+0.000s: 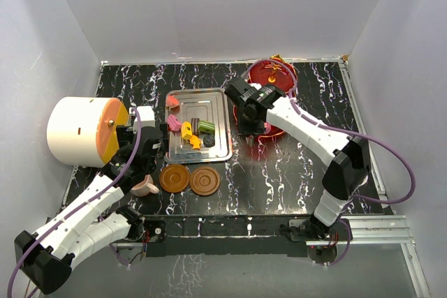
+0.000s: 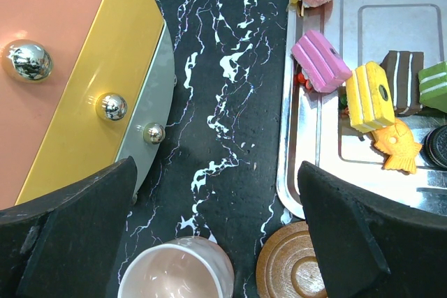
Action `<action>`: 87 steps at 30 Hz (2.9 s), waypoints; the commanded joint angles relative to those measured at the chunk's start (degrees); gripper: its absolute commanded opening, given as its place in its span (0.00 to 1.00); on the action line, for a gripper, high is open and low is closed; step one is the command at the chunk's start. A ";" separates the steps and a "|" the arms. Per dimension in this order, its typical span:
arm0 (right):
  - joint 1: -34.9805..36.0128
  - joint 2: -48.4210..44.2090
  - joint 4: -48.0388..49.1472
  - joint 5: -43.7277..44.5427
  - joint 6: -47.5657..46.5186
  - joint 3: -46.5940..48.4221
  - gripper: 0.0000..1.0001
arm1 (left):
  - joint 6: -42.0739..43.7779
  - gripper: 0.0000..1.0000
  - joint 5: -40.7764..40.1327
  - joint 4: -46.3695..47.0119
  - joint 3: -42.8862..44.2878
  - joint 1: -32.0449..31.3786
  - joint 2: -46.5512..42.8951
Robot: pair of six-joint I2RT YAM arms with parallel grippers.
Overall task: Serve the afternoon tea
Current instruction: Place the desert on the desert table.
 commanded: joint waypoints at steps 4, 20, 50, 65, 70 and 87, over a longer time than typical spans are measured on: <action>-0.21 2.50 4.60 6.77 2.28 2.54 0.29 | 0.27 0.99 -0.58 0.06 0.17 0.17 -0.68; -0.14 5.01 5.46 10.01 -0.09 -0.71 0.36 | 0.61 0.99 -0.14 0.46 0.12 0.16 -0.14; -0.14 2.49 14.41 -6.05 -0.74 -0.12 0.32 | 0.55 0.99 -0.14 0.18 0.18 0.18 -0.49; -0.31 -2.33 8.56 -1.51 1.11 -7.73 0.31 | 0.66 0.99 0.21 0.21 0.15 0.18 -0.75; -1.45 -6.26 6.28 -0.38 1.94 -10.86 0.31 | 0.57 0.99 0.13 0.07 0.13 0.18 -1.14; -2.69 -13.64 6.85 -16.15 -2.81 -6.45 0.32 | 0.24 0.99 0.39 -0.14 0.16 0.17 -1.54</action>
